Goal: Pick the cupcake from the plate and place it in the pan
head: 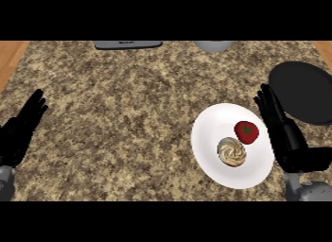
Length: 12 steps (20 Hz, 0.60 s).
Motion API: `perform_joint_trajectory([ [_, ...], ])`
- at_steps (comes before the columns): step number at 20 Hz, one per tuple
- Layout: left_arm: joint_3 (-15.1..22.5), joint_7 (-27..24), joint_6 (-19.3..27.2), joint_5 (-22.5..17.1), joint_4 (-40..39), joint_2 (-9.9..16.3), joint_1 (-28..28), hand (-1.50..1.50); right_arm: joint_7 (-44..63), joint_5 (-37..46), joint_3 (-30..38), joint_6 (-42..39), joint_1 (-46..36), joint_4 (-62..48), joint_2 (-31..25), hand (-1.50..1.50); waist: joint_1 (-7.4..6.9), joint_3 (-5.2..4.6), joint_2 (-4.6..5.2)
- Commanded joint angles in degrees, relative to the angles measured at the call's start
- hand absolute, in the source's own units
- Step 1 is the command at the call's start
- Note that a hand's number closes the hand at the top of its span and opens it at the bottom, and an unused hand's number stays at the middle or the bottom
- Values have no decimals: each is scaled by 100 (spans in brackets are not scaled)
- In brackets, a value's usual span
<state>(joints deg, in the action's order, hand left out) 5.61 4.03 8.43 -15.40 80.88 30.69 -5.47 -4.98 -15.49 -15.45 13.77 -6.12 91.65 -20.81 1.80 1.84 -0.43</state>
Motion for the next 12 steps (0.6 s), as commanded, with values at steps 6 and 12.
perform_joint_trajectory([
  [6,-182,-356,501,224,231,-545,-822,0,-869,-548,250,-1769,4,-1557,-292,150,-232,-175,80],
  [12,-144,-208,505,64,290,-710,-439,0,-1899,1544,455,1150,1621,-534,-468,-150,69,-196,-21],
])
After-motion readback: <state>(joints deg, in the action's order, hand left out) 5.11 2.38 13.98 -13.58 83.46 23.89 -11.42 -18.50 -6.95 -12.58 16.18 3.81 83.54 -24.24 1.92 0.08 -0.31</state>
